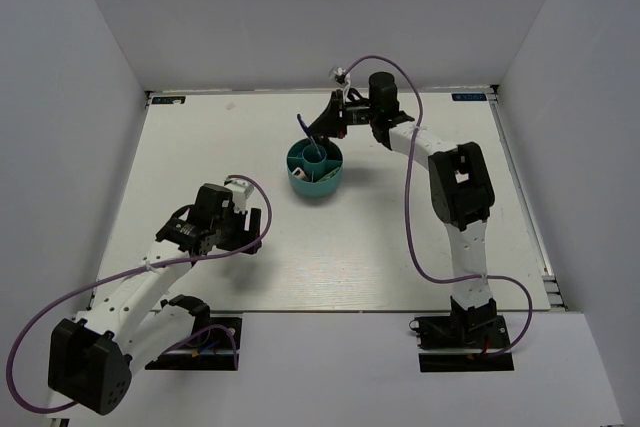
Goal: Sort the stationery into containers
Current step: Place the stationery into the container
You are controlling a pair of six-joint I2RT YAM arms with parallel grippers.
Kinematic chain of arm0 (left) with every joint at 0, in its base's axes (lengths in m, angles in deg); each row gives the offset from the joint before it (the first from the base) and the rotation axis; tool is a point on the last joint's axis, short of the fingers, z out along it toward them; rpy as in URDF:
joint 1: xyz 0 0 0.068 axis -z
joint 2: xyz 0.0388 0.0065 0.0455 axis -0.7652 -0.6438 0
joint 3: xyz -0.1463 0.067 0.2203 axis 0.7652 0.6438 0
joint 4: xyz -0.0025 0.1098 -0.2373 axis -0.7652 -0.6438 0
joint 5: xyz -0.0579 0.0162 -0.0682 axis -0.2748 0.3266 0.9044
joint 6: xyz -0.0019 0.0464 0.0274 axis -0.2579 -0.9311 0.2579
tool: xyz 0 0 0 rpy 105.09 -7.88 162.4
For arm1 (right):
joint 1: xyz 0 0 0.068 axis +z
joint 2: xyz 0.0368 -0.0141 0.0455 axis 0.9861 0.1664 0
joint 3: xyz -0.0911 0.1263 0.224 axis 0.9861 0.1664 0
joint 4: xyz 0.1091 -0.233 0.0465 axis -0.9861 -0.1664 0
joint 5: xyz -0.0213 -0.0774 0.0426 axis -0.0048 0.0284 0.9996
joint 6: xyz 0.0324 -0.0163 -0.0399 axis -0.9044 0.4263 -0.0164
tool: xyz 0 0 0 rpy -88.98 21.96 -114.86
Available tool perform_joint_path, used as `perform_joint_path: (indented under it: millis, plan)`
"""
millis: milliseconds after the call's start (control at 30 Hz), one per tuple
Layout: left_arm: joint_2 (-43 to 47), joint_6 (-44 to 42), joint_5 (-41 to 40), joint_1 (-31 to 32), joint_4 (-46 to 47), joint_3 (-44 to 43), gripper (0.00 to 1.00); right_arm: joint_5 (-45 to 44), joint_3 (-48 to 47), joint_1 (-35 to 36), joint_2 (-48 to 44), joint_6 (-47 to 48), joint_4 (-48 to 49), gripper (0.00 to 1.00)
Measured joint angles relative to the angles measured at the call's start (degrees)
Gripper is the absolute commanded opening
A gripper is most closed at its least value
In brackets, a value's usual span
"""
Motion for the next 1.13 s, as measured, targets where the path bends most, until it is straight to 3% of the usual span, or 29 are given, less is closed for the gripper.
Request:
perform_joint_path:
  millis: [33, 67, 200, 467, 500, 533, 600, 633, 733, 767, 800, 867, 900, 1133]
  plan:
    - [0.0, 0.0, 0.0, 0.0, 0.0, 0.0, 0.83, 0.0, 0.0, 0.0, 0.1, 0.6, -0.8, 0.13]
    - [-0.1, 0.0, 0.0, 0.0, 0.0, 0.0, 0.83, 0.0, 0.0, 0.0, 0.2, 1.0, -1.6, 0.30]
    - [-0.2, 0.0, 0.0, 0.0, 0.0, 0.0, 0.83, 0.8, 0.0, 0.0, 0.2, 3.2, -3.8, 0.59]
    - [-0.2, 0.0, 0.0, -0.1, 0.0, 0.0, 0.80, 1.0, 0.1, 0.0, -2.4, 9.0, -13.3, 0.61]
    - [-0.2, 0.0, 0.0, -0.1, 0.0, 0.0, 0.76, 0.7, 0.1, 0.0, -3.4, 9.8, -15.2, 0.62]
    - [-0.2, 0.0, 0.0, -0.1, 0.0, 0.0, 0.51, 0.0, 0.1, 0.0, -4.6, 10.6, -17.5, 0.85]
    - [-0.2, 0.4, 0.1, -0.1, 0.1, 0.0, 0.07, -4.0, -0.3, 0.0, -8.5, 14.2, -25.9, 0.91]
    - [-0.1, 0.5, 0.2, -0.1, 0.0, 0.0, 0.00, -6.3, -0.6, 0.0, -10.5, 15.9, -29.4, 0.91]
    - [0.1, 0.1, 0.4, -0.1, 0.1, 0.0, 0.00, -16.9, -1.5, -0.1, -18.5, 18.7, -40.5, 0.91]
    - [0.3, 0.1, 0.5, -0.1, 0.0, 0.0, 0.06, -20.2, -2.3, -0.2, -21.1, 19.3, -44.4, 0.91]
    - [0.8, 0.1, 0.5, -0.1, 0.1, 0.0, 0.25, -23.2, -3.1, -0.5, -23.4, 20.2, -48.2, 0.91]
    - [1.8, -0.2, 0.5, -0.2, 0.4, 0.0, 0.79, -30.7, -2.2, -1.0, -28.4, 21.1, -52.8, 0.91]
    - [2.5, 0.1, 0.5, -0.3, 0.6, 0.0, 1.00, -34.5, 0.4, -1.3, -31.8, 21.4, -53.7, 0.91]
    - [5.3, 1.2, -0.2, -0.9, 2.5, 0.1, 1.00, -55.2, 35.0, -2.1, -56.7, 22.8, -54.2, 0.91]
